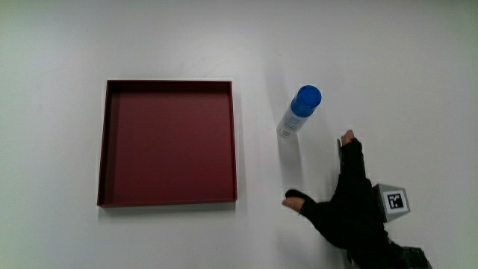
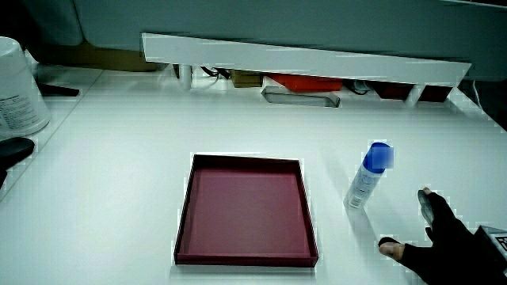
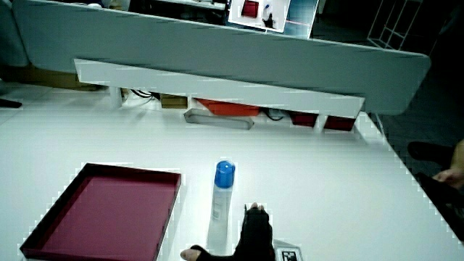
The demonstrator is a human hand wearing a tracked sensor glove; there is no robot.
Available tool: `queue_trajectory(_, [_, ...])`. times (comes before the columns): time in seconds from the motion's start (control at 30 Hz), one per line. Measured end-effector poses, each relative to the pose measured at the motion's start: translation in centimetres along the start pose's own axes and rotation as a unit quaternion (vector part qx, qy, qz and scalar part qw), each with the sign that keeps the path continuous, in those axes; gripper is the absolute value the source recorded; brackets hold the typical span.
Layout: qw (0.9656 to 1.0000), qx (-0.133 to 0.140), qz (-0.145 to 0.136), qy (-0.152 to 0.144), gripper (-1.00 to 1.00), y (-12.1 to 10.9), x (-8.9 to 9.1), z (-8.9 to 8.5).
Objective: Pick glue from desk
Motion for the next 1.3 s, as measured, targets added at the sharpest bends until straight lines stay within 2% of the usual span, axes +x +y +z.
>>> queue_trajectory(0.1, [0.9997,0.000,-0.023,0.010,0.00,1.4,-0.5,0.1])
queue_trajectory(0.17, [0.9996,-0.006,-0.027,0.010,0.00,2.4,-0.9,-0.1])
queue_trajectory(0.2, [0.9995,-0.010,-0.023,0.021,0.00,2.8,-1.5,-0.3])
queue_trajectory(0.27, [0.9987,-0.005,-0.051,0.006,0.00,3.8,-1.2,-0.2])
queue_trajectory(0.3, [0.9992,-0.012,-0.031,0.024,0.00,4.2,-1.7,-0.4])
queue_trajectory(0.4, [0.9988,-0.005,-0.033,0.035,0.00,5.5,-1.7,-0.5])
queue_trajectory(0.43, [0.9987,-0.007,-0.032,0.040,0.00,5.8,-2.2,-0.6])
queue_trajectory(0.47, [0.9989,-0.007,-0.037,0.029,0.00,6.3,-1.7,-0.5])
queue_trajectory(0.57, [0.9984,-0.009,-0.032,0.047,0.00,7.2,-2.5,-0.9])
queue_trajectory(0.73, [0.9984,-0.012,-0.026,0.048,0.00,8.2,-3.0,-1.1])
queue_trajectory(0.77, [0.9983,-0.011,-0.034,0.046,0.00,8.2,-2.9,-1.1])
queue_trajectory(0.97, [0.9984,-0.004,-0.024,0.051,0.00,8.7,-2.8,-1.1])
queue_trajectory(1.1, [0.9978,0.011,-0.005,0.065,0.21,8.8,-2.7,-1.0])
queue_trajectory(1.3, [0.9968,0.031,-0.001,0.074,0.53,8.9,-2.4,-0.9])
